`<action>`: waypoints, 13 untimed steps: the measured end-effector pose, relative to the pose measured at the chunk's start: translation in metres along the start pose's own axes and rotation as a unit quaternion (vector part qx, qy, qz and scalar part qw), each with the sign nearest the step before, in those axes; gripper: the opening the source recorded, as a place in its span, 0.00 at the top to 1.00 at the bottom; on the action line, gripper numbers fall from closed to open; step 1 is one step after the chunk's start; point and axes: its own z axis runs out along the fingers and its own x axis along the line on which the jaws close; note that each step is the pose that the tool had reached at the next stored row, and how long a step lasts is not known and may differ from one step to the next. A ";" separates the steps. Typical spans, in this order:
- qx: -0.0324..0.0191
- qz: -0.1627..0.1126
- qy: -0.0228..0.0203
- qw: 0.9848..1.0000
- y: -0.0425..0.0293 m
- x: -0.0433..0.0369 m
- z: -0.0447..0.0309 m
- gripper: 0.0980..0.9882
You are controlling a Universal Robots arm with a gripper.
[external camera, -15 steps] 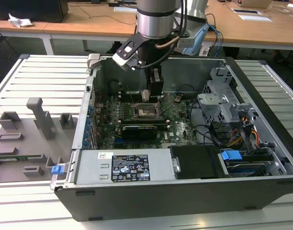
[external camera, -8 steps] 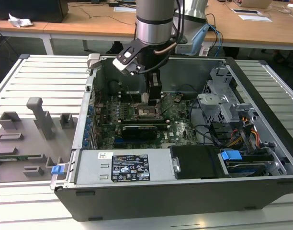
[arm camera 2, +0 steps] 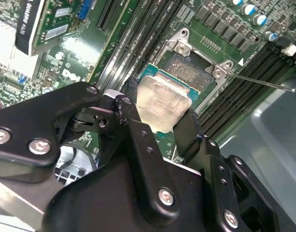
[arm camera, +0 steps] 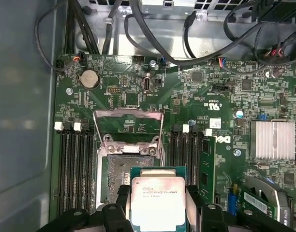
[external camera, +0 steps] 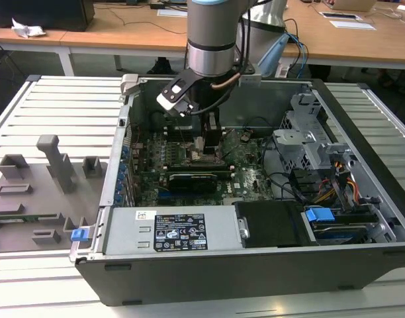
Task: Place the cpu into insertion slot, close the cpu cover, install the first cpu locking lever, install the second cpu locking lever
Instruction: 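Place the cpu into insertion slot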
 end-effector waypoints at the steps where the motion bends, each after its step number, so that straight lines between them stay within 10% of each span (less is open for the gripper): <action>1: 0.000 0.000 -0.001 1.000 -0.0004 0.0006 0.0072 0.51; 13: 0.000 0.011 -0.006 1.000 -0.0042 0.0180 0.0359 0.51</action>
